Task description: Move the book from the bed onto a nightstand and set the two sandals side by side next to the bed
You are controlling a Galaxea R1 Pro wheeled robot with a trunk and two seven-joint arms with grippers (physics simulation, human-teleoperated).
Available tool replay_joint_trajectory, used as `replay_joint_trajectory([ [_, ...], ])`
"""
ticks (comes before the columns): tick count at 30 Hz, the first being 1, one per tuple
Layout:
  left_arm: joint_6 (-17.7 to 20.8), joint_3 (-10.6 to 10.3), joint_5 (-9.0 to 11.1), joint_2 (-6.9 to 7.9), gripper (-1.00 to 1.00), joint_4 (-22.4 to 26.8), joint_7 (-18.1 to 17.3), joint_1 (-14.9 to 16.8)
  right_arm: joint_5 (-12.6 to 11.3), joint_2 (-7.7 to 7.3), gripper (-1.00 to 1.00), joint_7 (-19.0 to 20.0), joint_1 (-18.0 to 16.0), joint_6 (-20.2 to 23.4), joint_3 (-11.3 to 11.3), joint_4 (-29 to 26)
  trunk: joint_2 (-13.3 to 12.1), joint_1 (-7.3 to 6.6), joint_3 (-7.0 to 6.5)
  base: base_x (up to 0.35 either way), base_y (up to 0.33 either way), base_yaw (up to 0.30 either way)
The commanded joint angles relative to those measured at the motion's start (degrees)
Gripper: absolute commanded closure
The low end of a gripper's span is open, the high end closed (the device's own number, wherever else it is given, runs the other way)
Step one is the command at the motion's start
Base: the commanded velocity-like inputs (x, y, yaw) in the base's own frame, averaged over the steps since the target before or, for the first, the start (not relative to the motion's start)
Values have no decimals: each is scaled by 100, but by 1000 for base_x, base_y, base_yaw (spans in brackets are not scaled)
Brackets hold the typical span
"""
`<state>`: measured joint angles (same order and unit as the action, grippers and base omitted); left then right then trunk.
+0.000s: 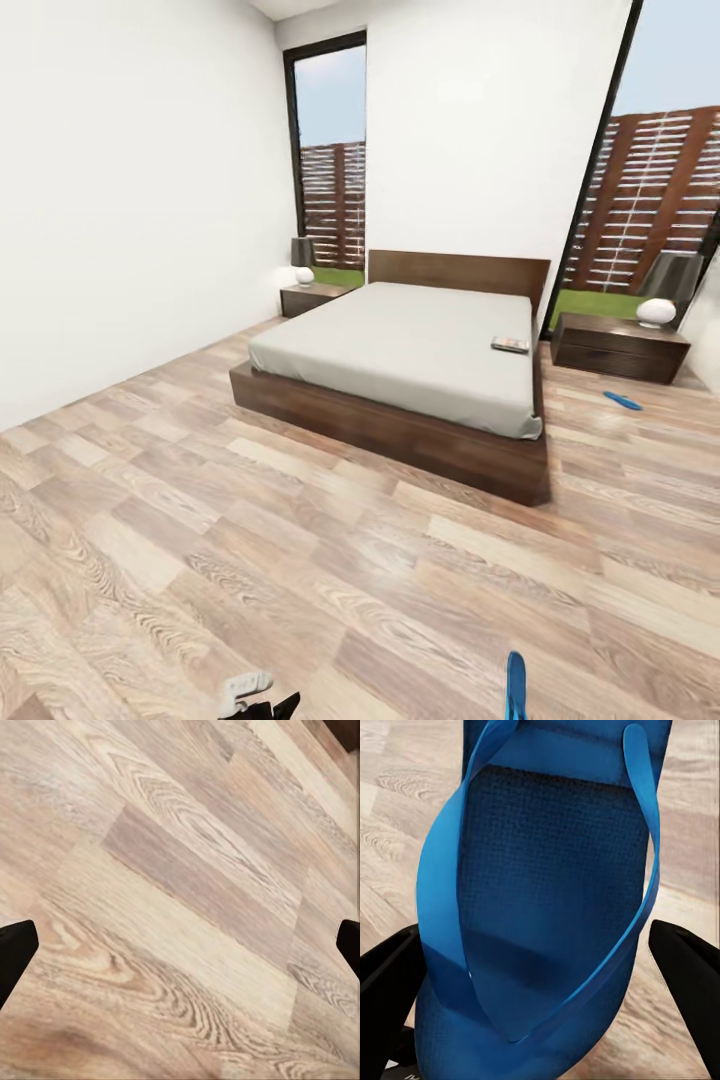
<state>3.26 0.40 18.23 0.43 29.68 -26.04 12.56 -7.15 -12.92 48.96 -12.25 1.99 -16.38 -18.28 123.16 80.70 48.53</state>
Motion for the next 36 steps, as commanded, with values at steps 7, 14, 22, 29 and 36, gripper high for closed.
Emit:
replay_joint_trajectory([
  [7,34,4,49,-4,-100,3,-24,0,-32,0,100,32,-6,21,-14,9,2,-1,5,0,0,-288],
  [14,34,4,49,-7,-100,3,-24,0,-32,0,100,34,-6,21,-17,9,2,-1,5,0,0,-288],
  [22,34,0,49,-7,-100,3,-24,0,-32,0,100,30,-6,21,-23,9,2,-1,5,0,0,-288],
  [29,34,-4,49,-7,-100,2,-24,0,-32,0,100,26,-6,21,-23,9,2,-1,5,0,0,-288],
  [36,34,-5,52,-7,-100,2,-24,0,-32,0,100,25,-6,21,-23,9,2,-1,5,0,0,-287],
])
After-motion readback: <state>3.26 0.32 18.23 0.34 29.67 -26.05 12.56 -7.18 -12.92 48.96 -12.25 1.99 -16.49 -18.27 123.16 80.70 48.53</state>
